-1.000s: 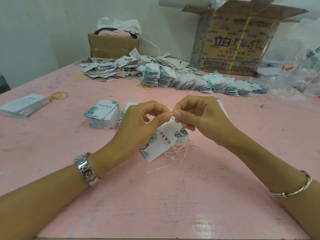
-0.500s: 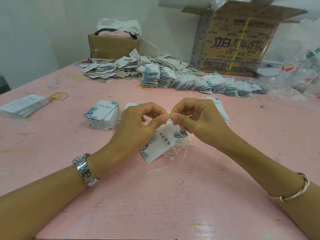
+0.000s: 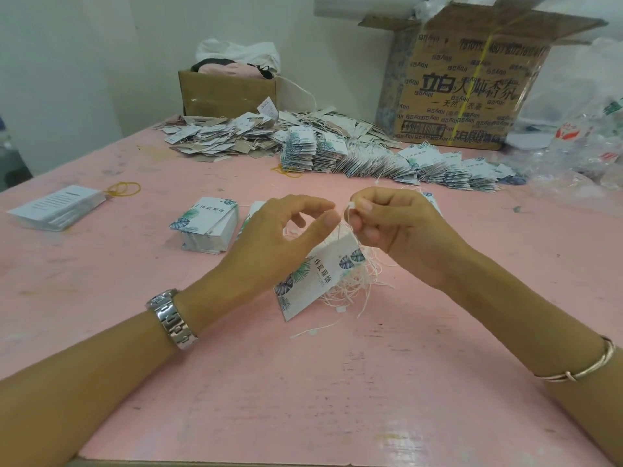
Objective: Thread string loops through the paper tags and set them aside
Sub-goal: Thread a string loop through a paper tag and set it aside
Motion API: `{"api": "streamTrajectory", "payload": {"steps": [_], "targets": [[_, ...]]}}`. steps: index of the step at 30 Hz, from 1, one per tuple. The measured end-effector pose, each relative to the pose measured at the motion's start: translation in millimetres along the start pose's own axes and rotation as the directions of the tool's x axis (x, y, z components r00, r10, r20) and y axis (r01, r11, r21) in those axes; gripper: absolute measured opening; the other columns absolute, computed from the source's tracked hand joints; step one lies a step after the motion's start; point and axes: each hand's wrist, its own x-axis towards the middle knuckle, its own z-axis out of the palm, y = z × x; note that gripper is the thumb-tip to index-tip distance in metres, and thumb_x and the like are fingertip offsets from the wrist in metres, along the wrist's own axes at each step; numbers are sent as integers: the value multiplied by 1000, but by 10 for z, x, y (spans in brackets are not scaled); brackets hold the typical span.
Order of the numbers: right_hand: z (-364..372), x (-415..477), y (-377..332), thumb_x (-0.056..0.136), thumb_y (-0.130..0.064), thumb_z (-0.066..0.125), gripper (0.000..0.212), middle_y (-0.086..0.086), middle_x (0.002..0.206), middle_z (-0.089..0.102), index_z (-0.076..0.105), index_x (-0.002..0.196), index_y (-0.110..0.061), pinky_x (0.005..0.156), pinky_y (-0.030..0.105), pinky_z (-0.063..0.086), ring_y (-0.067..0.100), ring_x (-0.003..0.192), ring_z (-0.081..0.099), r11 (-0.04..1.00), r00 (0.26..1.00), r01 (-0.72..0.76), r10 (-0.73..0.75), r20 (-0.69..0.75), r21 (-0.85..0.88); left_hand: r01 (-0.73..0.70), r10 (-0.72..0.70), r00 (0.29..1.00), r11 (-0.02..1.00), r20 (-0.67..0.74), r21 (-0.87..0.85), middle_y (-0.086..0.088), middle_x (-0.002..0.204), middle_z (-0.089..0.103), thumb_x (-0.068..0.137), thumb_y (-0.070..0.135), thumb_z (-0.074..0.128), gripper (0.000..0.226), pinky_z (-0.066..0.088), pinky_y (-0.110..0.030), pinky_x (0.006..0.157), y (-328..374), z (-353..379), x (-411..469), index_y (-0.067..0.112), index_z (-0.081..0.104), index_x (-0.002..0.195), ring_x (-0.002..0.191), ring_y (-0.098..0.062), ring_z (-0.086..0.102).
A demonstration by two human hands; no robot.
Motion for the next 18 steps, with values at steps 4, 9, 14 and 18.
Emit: {"api": "streamTrajectory", "payload": {"steps": [4,9,14,18], "targets": [[-1,1,-44,83,-14,59,11,5,73,59,62,77,-5,57,16,39,7,53,44,991,1000,1,0,-4,132,-20,0,977,996,212,91,23,117,64,92,70,33,53,34,-21,84,-39,-45,26,42,52,133,111,-1,47],[-15,9,-102,87,-11,49,10,1,70,58,55,83,-4,53,16,34,6,53,42,955,999,-13,22,-26,297,1,-7,957,1000,289,22,11,113,65,94,57,38,28,40,-23,90,-9,-70,-4,54,57,115,109,-6,54],[-68,31,-111,86,-11,52,9,2,72,55,59,81,-7,50,16,31,6,51,41,893,994,-22,69,-89,449,40,-5,970,990,244,-137,8,99,73,88,41,58,20,35,-1,71,44,-77,7,32,71,99,88,9,59],[-118,61,-71,85,-12,56,7,2,71,54,59,82,-6,49,16,30,7,51,41,878,981,-21,109,-158,479,108,-30,973,937,231,-333,6,87,76,83,31,66,19,46,-13,72,69,-80,8,17,74,93,78,-3,66]]}}
